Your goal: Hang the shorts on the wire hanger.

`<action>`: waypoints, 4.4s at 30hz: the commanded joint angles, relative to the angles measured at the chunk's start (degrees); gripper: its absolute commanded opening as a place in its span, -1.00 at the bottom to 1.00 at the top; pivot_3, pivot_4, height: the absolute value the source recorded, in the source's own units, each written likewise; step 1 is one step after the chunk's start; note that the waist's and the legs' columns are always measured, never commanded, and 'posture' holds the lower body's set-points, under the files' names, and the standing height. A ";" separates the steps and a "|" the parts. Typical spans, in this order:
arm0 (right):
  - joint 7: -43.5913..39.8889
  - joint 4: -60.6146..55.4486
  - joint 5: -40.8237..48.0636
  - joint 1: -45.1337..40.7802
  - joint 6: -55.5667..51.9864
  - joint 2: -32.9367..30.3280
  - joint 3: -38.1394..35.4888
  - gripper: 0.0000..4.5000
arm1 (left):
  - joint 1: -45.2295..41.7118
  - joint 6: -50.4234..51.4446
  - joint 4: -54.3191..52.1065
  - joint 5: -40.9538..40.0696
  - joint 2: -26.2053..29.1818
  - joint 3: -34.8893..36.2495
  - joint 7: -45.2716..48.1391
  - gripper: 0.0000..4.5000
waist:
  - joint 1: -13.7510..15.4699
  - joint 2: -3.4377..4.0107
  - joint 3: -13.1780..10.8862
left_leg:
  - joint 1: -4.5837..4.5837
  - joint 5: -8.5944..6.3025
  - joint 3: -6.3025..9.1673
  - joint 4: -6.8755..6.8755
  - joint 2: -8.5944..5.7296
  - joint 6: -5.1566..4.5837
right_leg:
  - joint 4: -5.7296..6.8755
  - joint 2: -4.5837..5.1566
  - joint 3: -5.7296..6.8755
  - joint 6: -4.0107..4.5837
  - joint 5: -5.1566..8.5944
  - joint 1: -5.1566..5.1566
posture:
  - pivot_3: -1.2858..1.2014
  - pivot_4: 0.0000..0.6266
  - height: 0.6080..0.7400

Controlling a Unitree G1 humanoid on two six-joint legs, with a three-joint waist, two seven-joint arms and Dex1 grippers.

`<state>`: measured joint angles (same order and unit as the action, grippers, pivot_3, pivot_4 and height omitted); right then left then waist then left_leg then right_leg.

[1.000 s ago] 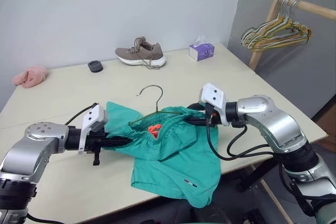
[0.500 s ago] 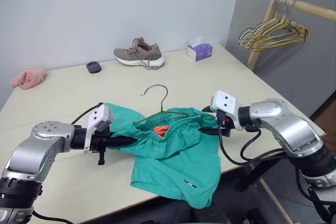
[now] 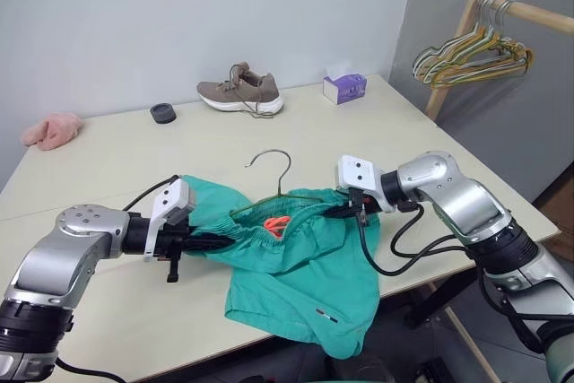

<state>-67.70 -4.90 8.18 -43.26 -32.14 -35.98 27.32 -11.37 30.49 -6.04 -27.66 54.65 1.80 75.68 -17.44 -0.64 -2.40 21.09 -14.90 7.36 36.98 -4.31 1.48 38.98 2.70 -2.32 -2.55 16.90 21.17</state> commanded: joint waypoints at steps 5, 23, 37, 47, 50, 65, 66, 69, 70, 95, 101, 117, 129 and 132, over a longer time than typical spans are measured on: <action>-1.33 -4.25 2.68 0.02 -3.63 -0.14 -3.38 -0.99 | -4.56 -0.36 2.40 -0.55 -4.46 1.61 -3.06 -1.00 | -0.03 0.00 0.00 | -0.01 0.00 0.01 0.01 0.00 0.00 | 0.00 0.01 0.01 -0.02 0.01 -0.01 | -0.23 -1.00 1.00; 11.84 -2.93 9.84 10.47 -23.34 -1.93 -18.82 -1.00 | -6.76 -10.26 15.96 1.95 -7.03 12.33 -13.96 0.35 | 0.01 -0.10 0.07 | 0.03 0.00 0.09 0.05 -0.03 0.01 | 0.01 0.03 0.05 0.02 -0.02 -0.02 | -0.23 -1.00 1.00; 29.17 -15.49 16.27 28.80 -49.50 -4.98 -55.70 -1.00 | -14.37 7.61 -6.06 -11.26 -20.68 0.43 -15.48 0.99 | -0.28 0.00 0.23 | 0.58 -0.01 0.09 0.33 -0.13 -0.05 | 0.01 0.15 0.20 -0.13 -0.09 0.21 | -0.33 -1.00 1.00; 37.32 -14.79 9.93 37.98 -53.33 -12.62 -76.72 -1.00 | -22.17 3.32 -4.76 -6.20 -30.04 -9.39 -16.98 0.99 | -4.45 0.79 0.72 | 0.57 -0.21 -0.16 0.79 -0.12 -0.37 | -0.01 0.06 0.09 -0.59 0.15 -0.07 | -0.42 -0.97 1.00; 39.23 -14.55 7.88 38.28 -50.59 -14.93 -79.00 -1.00 | -23.69 1.31 -3.90 -4.37 -32.93 -11.30 -17.68 0.99 | -6.01 0.85 0.76 | 0.57 -0.31 -0.30 0.87 -0.14 -0.51 | -0.05 0.06 0.01 -0.68 0.21 -0.12 | -0.43 -0.95 1.00; 46.88 4.74 5.45 18.55 -41.20 -23.86 -71.04 -1.00 | -29.96 -7.32 -2.02 4.98 -40.61 -14.91 -24.21 0.99 | -11.02 0.58 0.30 | -0.62 -1.18 -0.96 0.87 -0.17 -1.24 | -1.27 0.19 -0.22 -1.22 0.54 -1.90 | -0.39 -0.90 1.00; 47.03 7.17 5.47 17.21 -40.53 -24.46 -70.22 -1.00 | -30.44 -8.47 -1.70 5.78 -40.79 -15.18 -24.25 0.99 | -10.97 0.59 0.27 | -0.62 -1.19 -1.01 0.89 -0.18 -1.26 | -1.31 0.21 -0.26 -1.27 0.51 -1.92 | -0.39 -0.90 1.00; 47.04 14.42 5.70 12.76 -38.89 -26.38 -66.99 -1.00 | -31.58 -11.40 -0.54 7.87 -41.78 -15.66 -24.85 0.99 | -10.83 0.65 0.19 | -0.73 -1.24 -1.12 0.90 -0.24 -1.35 | -1.39 0.31 -0.31 -1.29 0.50 -2.03 | -0.38 -0.89 1.00; 46.95 17.08 5.71 11.17 -38.44 -27.00 -65.68 -1.00 | -31.78 -13.00 -0.04 8.95 -42.03 -16.06 -24.91 0.99 | -10.83 0.68 0.15 | -0.77 -1.26 -1.16 0.90 -0.24 -1.37 | -1.42 0.31 -0.32 -1.30 0.50 -2.06 | -0.38 -0.88 1.00; 46.05 28.96 9.19 0.74 -41.18 -28.60 -61.81 -0.02 | -31.07 -19.56 1.47 14.88 -45.91 -19.65 -26.13 1.00 | -10.27 0.99 -0.58 | -0.70 -1.34 -1.29 0.89 -0.21 -1.51 | -1.85 0.32 -0.43 -1.62 0.31 -2.16 | -0.37 -0.88 1.00; 51.24 19.51 7.96 2.72 -39.36 -26.07 -66.29 0.94 | -31.18 -19.70 2.04 14.88 -45.50 -19.17 -25.80 1.00 | -10.07 1.07 -0.53 | -0.69 -1.34 -1.31 0.94 -0.22 -1.51 | -1.86 0.34 -0.48 -1.69 0.27 -2.15 | -0.37 -0.91 1.00; 48.13 -11.61 8.79 14.90 -11.45 -10.89 -52.59 0.99 | -25.48 -15.33 4.32 20.87 -40.57 -11.84 -40.27 1.00 | -9.54 1.29 -0.30 | -0.86 -1.34 -1.22 0.96 -0.15 -1.51 | -1.78 0.31 -0.48 -1.75 0.24 -2.09 | -0.34 -1.00 1.00; 44.46 -7.42 3.93 24.62 12.73 11.34 -30.42 0.99 | -8.71 0.75 -4.68 30.51 -39.42 4.98 -69.51 1.00 | -4.28 0.70 0.19 | -0.63 -1.33 -0.88 1.00 -0.25 -1.48 | -1.23 0.33 -0.40 -1.57 0.01 -1.59 | -0.20 -1.00 1.00; 44.64 -0.44 1.84 23.78 16.67 16.09 -26.30 0.99 | -3.77 0.77 -7.13 30.12 -39.88 7.65 -71.32 1.00 | -1.56 0.60 0.28 | -0.40 -1.31 -0.83 1.04 -0.26 -1.44 | -1.12 0.34 -0.44 -1.46 -0.05 -1.12 | -0.16 -1.00 1.00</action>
<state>-23.32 -7.03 11.28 -18.01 -18.70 -20.87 -0.31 -15.75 31.26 -9.97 2.51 15.01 7.70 5.62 -19.00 -0.04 -2.12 20.70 -16.19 6.54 38.00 -4.57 0.06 37.87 3.03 -2.78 -3.99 16.84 20.20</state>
